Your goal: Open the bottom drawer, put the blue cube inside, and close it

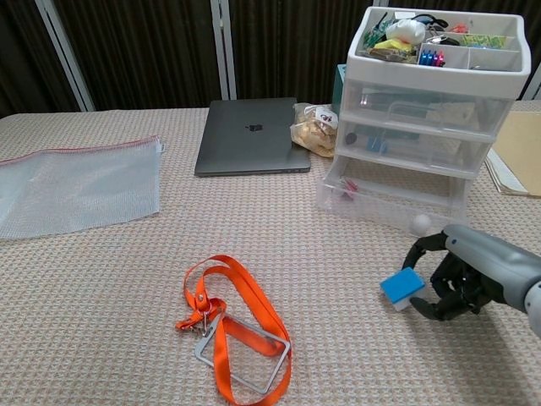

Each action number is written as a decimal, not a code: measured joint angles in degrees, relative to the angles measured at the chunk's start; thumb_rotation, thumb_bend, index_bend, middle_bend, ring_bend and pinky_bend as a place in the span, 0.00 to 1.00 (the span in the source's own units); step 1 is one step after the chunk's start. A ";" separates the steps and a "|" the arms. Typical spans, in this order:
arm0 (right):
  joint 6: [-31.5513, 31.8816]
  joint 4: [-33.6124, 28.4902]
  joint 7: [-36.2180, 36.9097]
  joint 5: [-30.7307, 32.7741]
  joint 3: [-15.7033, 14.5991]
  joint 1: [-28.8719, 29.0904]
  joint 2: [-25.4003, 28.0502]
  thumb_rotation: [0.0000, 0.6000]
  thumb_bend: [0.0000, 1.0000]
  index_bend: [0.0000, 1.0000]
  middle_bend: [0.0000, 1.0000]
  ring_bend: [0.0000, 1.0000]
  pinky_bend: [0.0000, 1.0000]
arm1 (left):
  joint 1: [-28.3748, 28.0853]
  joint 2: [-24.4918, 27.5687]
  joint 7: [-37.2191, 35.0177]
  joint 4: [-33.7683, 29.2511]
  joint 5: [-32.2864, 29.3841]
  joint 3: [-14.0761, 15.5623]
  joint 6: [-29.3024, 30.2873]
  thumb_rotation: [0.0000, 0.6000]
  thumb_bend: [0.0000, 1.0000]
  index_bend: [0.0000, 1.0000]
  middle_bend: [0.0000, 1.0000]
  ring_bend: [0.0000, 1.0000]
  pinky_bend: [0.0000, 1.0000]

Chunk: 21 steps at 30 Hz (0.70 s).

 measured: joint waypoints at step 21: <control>0.76 -0.56 -3.26 5.86 15.27 6.06 4.52 1.00 0.31 0.65 0.86 0.86 0.65 | -0.10 0.15 -0.24 -0.01 -0.25 -0.01 -0.39 1.00 0.17 0.10 0.00 0.00 0.00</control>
